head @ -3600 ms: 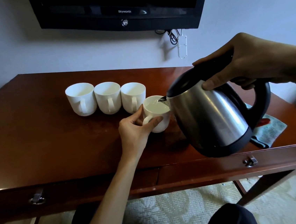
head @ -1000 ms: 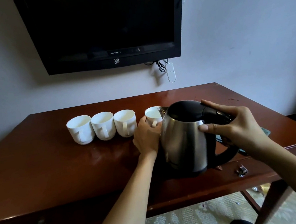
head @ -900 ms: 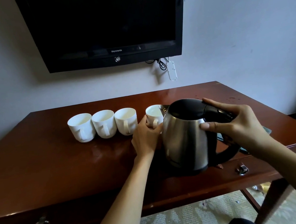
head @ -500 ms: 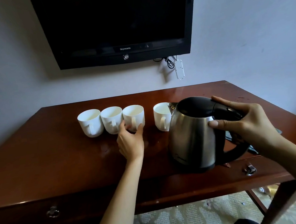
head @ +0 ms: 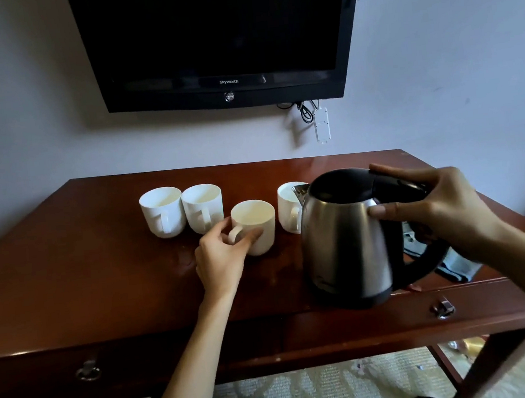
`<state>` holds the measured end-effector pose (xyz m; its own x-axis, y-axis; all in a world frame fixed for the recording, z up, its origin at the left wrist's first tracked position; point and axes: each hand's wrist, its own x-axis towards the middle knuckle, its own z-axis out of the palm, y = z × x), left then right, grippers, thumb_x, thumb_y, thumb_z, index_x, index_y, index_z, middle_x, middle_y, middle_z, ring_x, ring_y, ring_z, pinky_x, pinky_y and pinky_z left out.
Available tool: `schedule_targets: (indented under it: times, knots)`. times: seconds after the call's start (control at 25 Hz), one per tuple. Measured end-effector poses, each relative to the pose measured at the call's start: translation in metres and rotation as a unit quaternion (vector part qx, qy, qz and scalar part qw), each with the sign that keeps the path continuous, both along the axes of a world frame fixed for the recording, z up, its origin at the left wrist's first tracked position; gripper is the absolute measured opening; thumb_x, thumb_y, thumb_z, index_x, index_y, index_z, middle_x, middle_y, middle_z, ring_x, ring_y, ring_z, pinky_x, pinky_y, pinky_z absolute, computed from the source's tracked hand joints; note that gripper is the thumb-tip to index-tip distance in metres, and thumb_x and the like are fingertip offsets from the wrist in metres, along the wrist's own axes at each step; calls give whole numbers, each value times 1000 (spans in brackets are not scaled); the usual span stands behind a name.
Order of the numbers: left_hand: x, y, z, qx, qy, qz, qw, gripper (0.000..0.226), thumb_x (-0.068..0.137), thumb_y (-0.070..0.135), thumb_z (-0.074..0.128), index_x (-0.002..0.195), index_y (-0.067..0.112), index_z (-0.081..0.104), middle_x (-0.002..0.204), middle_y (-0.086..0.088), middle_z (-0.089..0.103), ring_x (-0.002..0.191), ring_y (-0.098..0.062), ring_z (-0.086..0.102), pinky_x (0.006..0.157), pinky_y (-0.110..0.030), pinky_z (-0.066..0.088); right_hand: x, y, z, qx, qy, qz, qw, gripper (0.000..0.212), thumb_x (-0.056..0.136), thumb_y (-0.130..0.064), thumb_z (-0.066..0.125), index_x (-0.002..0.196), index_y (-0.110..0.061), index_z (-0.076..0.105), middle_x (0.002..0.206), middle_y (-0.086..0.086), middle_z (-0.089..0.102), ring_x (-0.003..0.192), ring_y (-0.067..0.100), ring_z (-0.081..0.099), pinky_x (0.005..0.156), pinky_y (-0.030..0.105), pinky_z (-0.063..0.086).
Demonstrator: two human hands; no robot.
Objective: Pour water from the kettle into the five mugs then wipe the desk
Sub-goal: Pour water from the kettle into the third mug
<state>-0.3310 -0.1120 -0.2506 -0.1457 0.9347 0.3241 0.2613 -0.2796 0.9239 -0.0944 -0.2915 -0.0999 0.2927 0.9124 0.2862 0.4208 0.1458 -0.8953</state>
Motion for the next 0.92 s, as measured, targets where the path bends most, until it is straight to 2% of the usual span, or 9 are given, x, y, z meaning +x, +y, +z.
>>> schedule_targets:
  times: [0.08,0.16,0.24,0.36,0.48,0.64,0.76,0.92]
  knots:
    - [-8,1,-4,-1,-12,-53,999,78,51,68,85,116,25,76,72,7,73,77,-18,72,77,-47,61,-2,8,15,-18,-25,13,999,68,55,-21,87,120,-29,72,49,-4,44,39,13,29,37,21,27]
    - [-11,-1,-5,5,-26,-105,994,61,55,58,90,110,35,76,85,11,79,83,-8,73,82,-50,62,-6,18,29,-36,-48,36,997,65,54,-20,88,118,-27,74,48,-2,42,40,14,27,39,21,25]
    - [-15,-6,-3,16,-57,-145,988,44,62,40,94,103,34,80,94,14,80,87,0,70,88,-49,61,-12,28,40,-64,-72,60,994,61,56,-20,89,116,-27,76,50,5,36,44,18,24,43,25,23]
    - [-16,-10,1,20,-93,-172,981,55,58,42,92,110,32,76,100,13,80,93,0,70,91,-45,61,-19,41,51,-98,-103,68,988,57,58,-21,91,114,-26,77,49,4,36,43,19,23,44,26,23]
    - [-18,-11,0,19,-100,-179,979,53,58,46,91,109,38,75,100,13,80,95,-3,71,87,-51,61,-28,50,61,-128,-130,78,980,51,55,-24,91,105,-29,80,47,2,34,41,18,24,41,23,26]
    - [-19,-8,-5,3,-100,-161,982,68,55,52,92,116,28,76,103,14,79,95,-2,71,86,-53,61,-38,58,70,-160,-166,85,969,53,57,-21,90,109,-25,79,43,-3,32,36,14,25,38,20,27]
    - [-19,-6,-6,-2,-97,-153,983,79,54,56,91,123,21,73,109,10,78,103,-3,72,91,-48,61,-41,64,74,-180,-183,85,963,56,57,-21,90,112,-24,78,43,-2,32,36,14,25,38,20,27]
    - [-20,-4,-7,7,-96,-159,983,81,57,56,90,125,15,73,113,7,78,108,-4,71,94,-44,60,-43,66,77,-197,-189,87,958,56,56,-21,90,111,-24,79,44,0,31,36,14,25,39,20,27]
